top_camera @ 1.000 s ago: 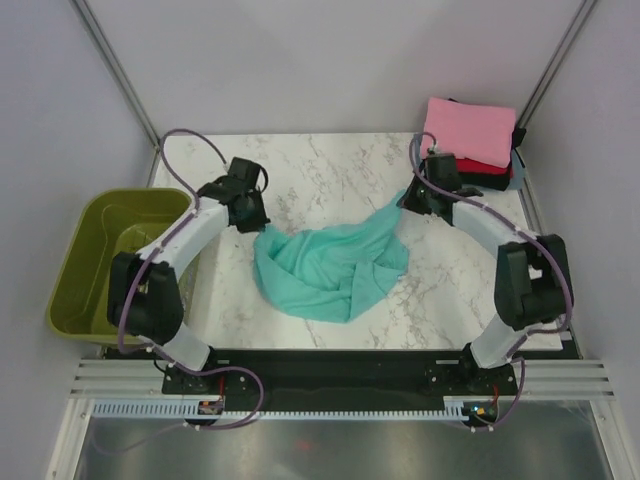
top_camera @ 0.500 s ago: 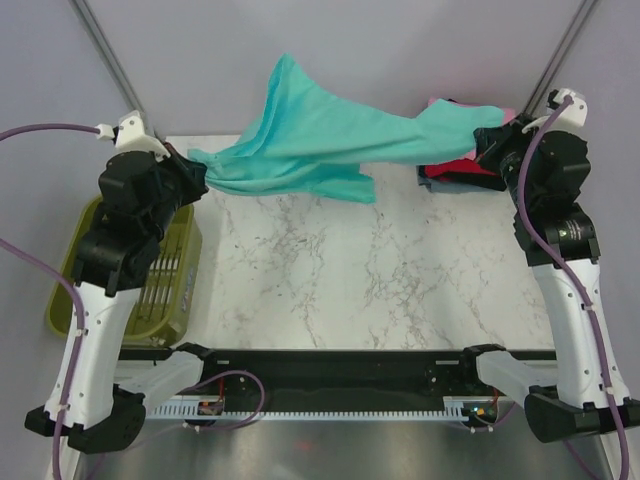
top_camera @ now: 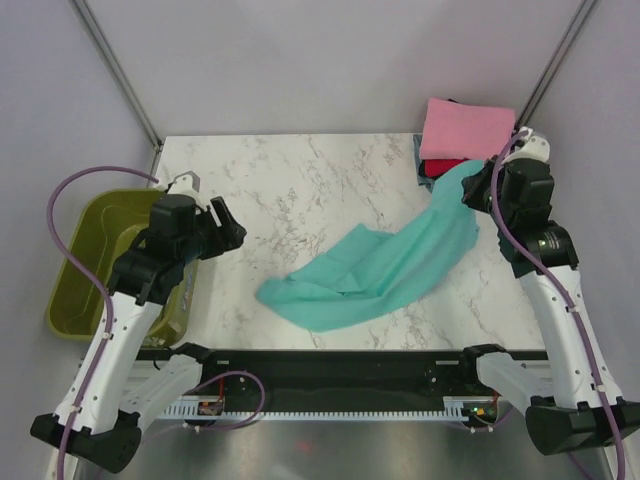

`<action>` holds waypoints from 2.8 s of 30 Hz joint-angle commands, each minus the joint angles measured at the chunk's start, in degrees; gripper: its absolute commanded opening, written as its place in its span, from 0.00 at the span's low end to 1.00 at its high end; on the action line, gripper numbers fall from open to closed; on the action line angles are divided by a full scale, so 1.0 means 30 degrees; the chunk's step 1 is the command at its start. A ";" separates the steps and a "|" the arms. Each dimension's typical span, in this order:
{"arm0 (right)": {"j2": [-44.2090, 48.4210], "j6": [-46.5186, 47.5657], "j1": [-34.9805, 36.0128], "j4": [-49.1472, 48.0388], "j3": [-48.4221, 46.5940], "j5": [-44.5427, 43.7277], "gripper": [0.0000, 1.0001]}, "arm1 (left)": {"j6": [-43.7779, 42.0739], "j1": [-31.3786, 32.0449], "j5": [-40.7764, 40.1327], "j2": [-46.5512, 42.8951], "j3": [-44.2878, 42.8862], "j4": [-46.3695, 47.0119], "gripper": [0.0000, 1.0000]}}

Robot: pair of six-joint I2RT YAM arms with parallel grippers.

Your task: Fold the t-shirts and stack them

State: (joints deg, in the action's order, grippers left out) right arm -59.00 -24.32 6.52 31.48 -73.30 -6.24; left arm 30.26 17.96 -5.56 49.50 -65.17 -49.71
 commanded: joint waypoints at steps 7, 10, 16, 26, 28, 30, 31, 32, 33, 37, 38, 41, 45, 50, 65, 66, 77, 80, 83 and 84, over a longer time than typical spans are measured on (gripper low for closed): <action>0.2851 -0.1152 -0.0036 -0.0534 0.7549 0.2050 0.00 | -0.1619 0.1422 0.1561 0.5164 -0.1099 0.3791 0.68; 0.2880 -0.1182 -0.0036 -0.0329 0.8549 0.2021 0.00 | -0.2000 0.4116 0.0977 0.9408 -0.2589 0.5202 0.67; 0.3173 -0.1007 -0.0065 -0.0329 0.9520 0.2021 0.00 | -0.3376 0.6962 0.2553 1.6626 -0.6106 0.7983 0.69; 0.3174 -0.0333 -0.0065 -0.0182 0.9520 0.2959 0.00 | -0.4931 0.8721 0.4342 2.4602 -1.1057 0.9041 0.71; 0.3086 -0.0041 -0.0065 -0.0182 0.9520 0.2901 0.00 | -0.4901 0.8780 0.4694 2.5219 -1.1237 0.9303 0.71; 0.2910 -0.0011 -0.0065 -0.0212 0.9579 0.2842 0.00 | -0.4785 0.8810 0.4929 2.5541 -1.1324 0.9539 0.70; 0.2852 0.0106 -0.0065 -0.0212 0.9579 0.2784 0.00 | -0.4726 0.8868 0.5046 2.5630 -1.1325 0.9830 0.66; 0.2735 0.0165 -0.0036 -0.0212 0.9579 0.2754 0.00 | -0.4726 0.8868 0.5222 2.5718 -1.1267 1.0007 0.63; 0.2705 0.0166 -0.0036 -0.0270 0.9666 0.2754 0.00 | -0.4755 0.8868 0.5281 2.5834 -1.1295 1.0154 0.61; 0.2471 0.0195 -0.0036 -0.0504 0.9755 0.2841 0.00 | -0.4814 0.8898 0.5224 2.6654 -1.1939 1.0184 0.47; 0.2441 0.0166 -0.0065 -0.0534 0.9755 0.2813 0.00 | -0.4814 0.8898 0.5136 2.6656 -1.2085 1.0184 0.42; 0.2470 0.0195 -0.0036 -0.0505 0.9726 0.2783 0.00 | -0.4784 0.8898 0.4931 2.6161 -1.2058 1.0184 0.07; 0.2646 0.0224 -0.0065 -0.0417 0.9434 0.2695 0.00 | -0.4959 0.8898 0.3908 2.4025 -1.1298 1.0155 0.02; 0.3523 0.0283 -0.0036 0.0372 0.7533 0.2285 0.00 | -0.5165 0.8898 0.1246 1.9048 -0.9541 0.9716 0.02; 0.9383 -0.0360 -0.0036 0.2658 0.0705 0.2957 0.00 | -0.5459 0.9015 -0.2099 0.4043 -0.4447 0.5268 0.17; 0.9471 -0.0478 -0.0036 0.2775 0.0644 0.3075 0.00 | -0.5255 0.9015 -0.2159 0.3894 -0.4005 0.5089 0.19; 1.1053 -0.0918 -0.0065 0.4651 0.2544 0.2725 0.00 | -0.2296 0.8986 -0.2452 0.3862 0.2852 0.5643 0.02; 1.1230 -0.0714 -0.0036 0.4856 0.2985 0.2549 0.00 | -0.2089 0.8986 -0.2336 0.4097 0.3353 0.5995 0.02; 1.1172 -0.0305 -0.0036 0.4799 0.3541 0.2665 0.00 | -0.2469 0.9015 0.0001 0.4594 0.3557 0.7279 0.27; 1.1172 -0.0187 -0.0065 0.4624 0.3660 0.2869 0.00 | -0.2557 0.9044 0.0734 0.4682 0.3616 0.7719 0.36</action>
State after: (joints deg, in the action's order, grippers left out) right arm -25.78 -26.02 6.52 46.22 -63.46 2.55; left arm 21.67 44.77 -9.54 62.76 -54.74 -32.91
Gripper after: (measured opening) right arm 0.010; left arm 0.296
